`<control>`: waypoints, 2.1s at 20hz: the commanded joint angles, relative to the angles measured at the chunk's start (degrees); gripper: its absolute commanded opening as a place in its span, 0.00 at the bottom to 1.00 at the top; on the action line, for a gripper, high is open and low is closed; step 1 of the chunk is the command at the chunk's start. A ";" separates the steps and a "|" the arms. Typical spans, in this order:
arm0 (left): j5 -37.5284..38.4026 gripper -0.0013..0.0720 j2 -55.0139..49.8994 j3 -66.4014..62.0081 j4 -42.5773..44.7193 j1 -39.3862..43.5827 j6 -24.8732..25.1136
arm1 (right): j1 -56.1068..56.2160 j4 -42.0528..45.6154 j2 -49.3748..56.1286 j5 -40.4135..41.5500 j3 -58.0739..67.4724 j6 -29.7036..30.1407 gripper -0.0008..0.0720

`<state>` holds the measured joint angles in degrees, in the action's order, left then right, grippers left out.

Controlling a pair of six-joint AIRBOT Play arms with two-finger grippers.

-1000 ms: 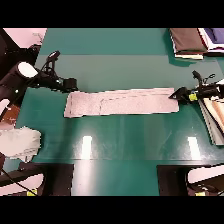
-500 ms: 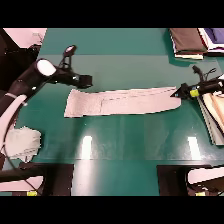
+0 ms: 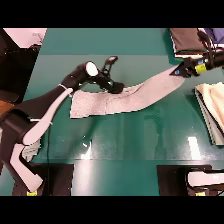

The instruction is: Fold the shirts.

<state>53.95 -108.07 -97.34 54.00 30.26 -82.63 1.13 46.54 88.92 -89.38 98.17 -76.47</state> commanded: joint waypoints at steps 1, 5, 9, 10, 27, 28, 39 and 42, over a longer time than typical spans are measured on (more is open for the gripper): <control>-1.01 0.05 -4.81 -2.54 -3.69 2.91 0.13 | 5.27 -2.93 -0.37 0.52 7.28 -1.75 0.03; -1.90 0.05 -5.64 -2.54 -3.63 3.21 0.09 | 9.79 -3.32 -0.33 0.87 10.49 -1.75 0.03; -1.33 0.05 -5.42 -2.56 -3.45 2.95 0.13 | 13.03 -3.32 -0.33 2.01 10.51 -0.68 0.03; -0.37 0.05 -5.18 -2.56 -3.45 2.54 0.11 | 13.53 -3.30 -0.33 2.36 10.51 -0.39 0.03; 13.51 0.05 24.41 -4.39 14.62 -25.55 0.55 | 42.40 -10.19 12.31 28.13 10.54 6.01 0.18; 14.19 0.05 25.97 -4.39 14.69 -27.43 0.55 | 44.96 -10.10 14.47 31.28 10.54 6.05 0.50; 19.82 0.05 29.03 -3.52 14.47 -31.91 1.73 | 33.42 10.75 10.54 8.74 2.97 2.78 0.54; 19.93 0.05 29.03 -1.92 14.14 -31.91 2.05 | 25.03 10.45 5.20 12.72 -8.85 1.42 0.54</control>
<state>73.38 -79.15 -100.33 68.34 -1.45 -81.01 32.75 54.83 98.24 -77.14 97.73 -73.58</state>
